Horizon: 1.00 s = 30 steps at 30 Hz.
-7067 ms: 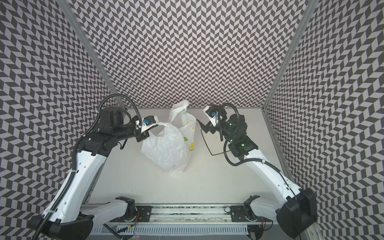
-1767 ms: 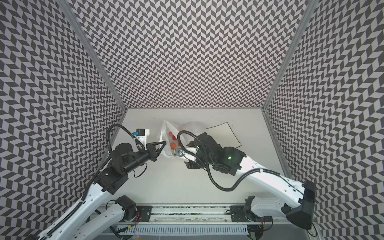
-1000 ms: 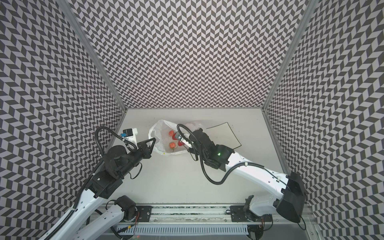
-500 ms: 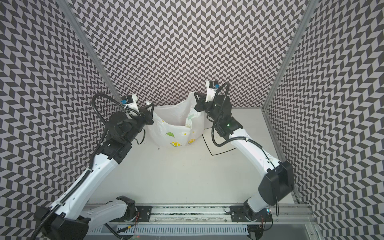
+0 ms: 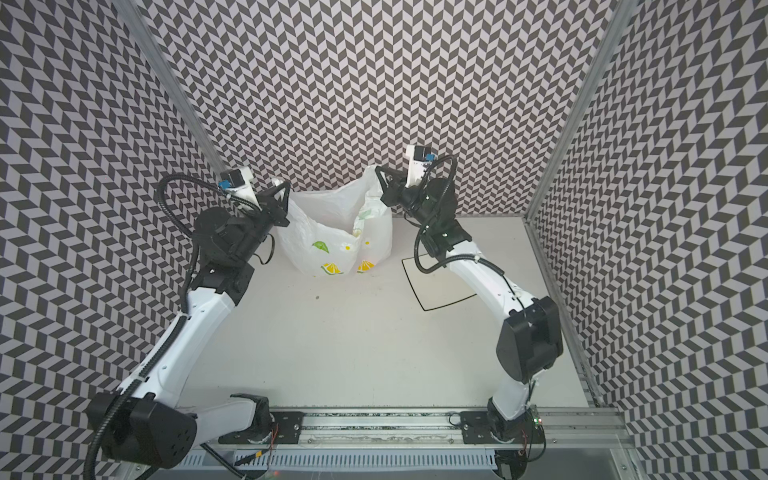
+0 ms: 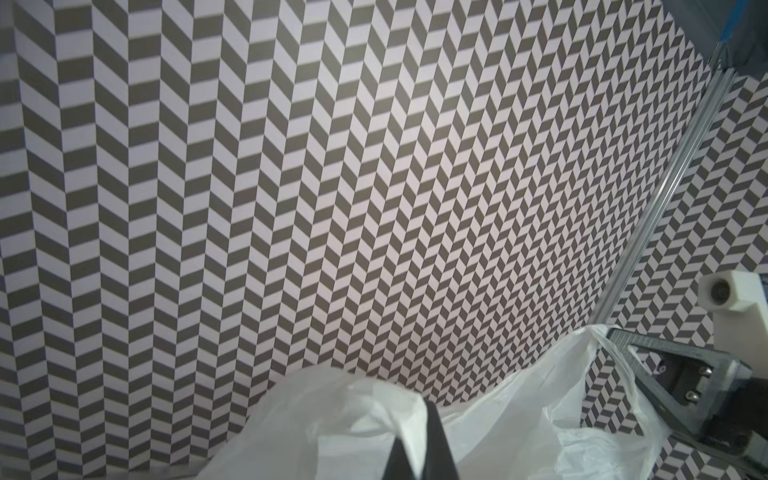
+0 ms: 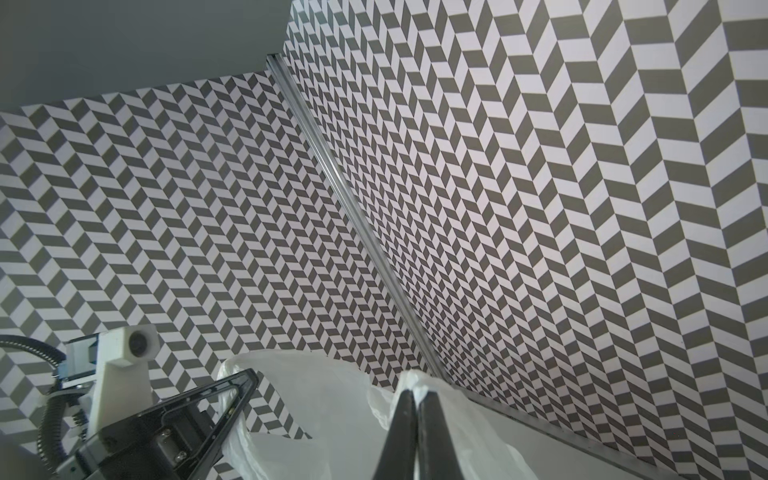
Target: Take the fake fruits out of the plastic bag
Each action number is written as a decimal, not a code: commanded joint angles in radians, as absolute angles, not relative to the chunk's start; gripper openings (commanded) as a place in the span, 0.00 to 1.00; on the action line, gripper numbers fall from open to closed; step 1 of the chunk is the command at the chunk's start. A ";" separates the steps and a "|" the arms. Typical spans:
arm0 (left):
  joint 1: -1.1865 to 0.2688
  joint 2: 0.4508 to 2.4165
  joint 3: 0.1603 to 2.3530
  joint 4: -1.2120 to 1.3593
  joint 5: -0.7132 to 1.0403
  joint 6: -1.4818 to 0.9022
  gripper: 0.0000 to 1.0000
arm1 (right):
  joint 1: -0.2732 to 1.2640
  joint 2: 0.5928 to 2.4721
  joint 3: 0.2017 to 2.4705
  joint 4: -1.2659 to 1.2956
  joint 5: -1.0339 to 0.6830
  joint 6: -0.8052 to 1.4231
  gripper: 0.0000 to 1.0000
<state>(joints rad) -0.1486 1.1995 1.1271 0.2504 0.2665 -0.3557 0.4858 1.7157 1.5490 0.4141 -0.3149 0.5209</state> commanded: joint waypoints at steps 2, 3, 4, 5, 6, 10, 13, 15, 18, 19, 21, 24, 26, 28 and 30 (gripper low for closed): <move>-0.167 1.026 0.936 0.253 0.371 -0.464 0.00 | 0.485 1.608 1.338 0.487 -0.420 0.521 0.00; -0.175 0.986 0.891 0.234 0.372 -0.487 0.00 | 0.486 1.582 1.284 0.482 -0.423 0.525 0.00; -0.185 0.938 0.841 0.201 0.372 -0.518 0.00 | 0.486 1.553 1.223 0.478 -0.421 0.528 0.00; -0.200 0.892 0.795 0.168 0.373 -0.547 0.00 | 0.489 1.522 1.159 0.467 -0.414 0.524 0.00; -0.215 0.852 0.756 0.138 0.373 -0.568 0.00 | 0.490 1.497 1.108 0.453 -0.404 0.519 0.00; -0.312 0.717 0.642 -0.022 0.322 -0.613 0.00 | 0.492 1.391 0.947 0.351 -0.333 0.474 0.00; -0.340 0.672 0.602 -0.082 0.306 -0.633 0.00 | 0.492 1.328 0.885 0.282 -0.290 0.451 0.00; -0.341 0.663 0.597 -0.082 0.303 -0.636 0.00 | 0.492 1.293 0.874 0.235 -0.271 0.438 0.07; -0.342 0.681 0.610 -0.065 0.299 -0.626 0.00 | 0.489 1.237 0.892 0.143 -0.238 0.417 0.50; -0.341 0.692 0.616 -0.058 0.301 -0.624 0.00 | 0.487 1.210 0.903 0.104 -0.220 0.407 0.59; -0.341 0.715 0.627 -0.046 0.312 -0.621 0.00 | 0.484 1.158 0.925 0.035 -0.175 0.379 0.68; -0.343 0.732 0.632 -0.037 0.327 -0.618 0.00 | 0.471 1.058 0.939 -0.034 -0.142 0.285 0.76; -0.345 0.732 0.629 -0.035 0.330 -0.617 0.00 | 0.467 0.991 0.951 -0.073 -0.119 0.219 0.78; -0.345 0.725 0.627 -0.032 0.330 -0.613 0.00 | 0.466 0.944 0.980 -0.110 -0.132 0.138 0.75; -0.345 0.717 0.625 -0.032 0.330 -0.609 0.00 | 0.469 0.935 1.033 -0.148 -0.225 0.050 0.69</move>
<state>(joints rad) -0.3401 0.7345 0.6010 -0.0475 0.3241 -0.6151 0.4721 0.9577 0.9665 -0.1005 -0.1673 0.2066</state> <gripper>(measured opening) 0.047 0.703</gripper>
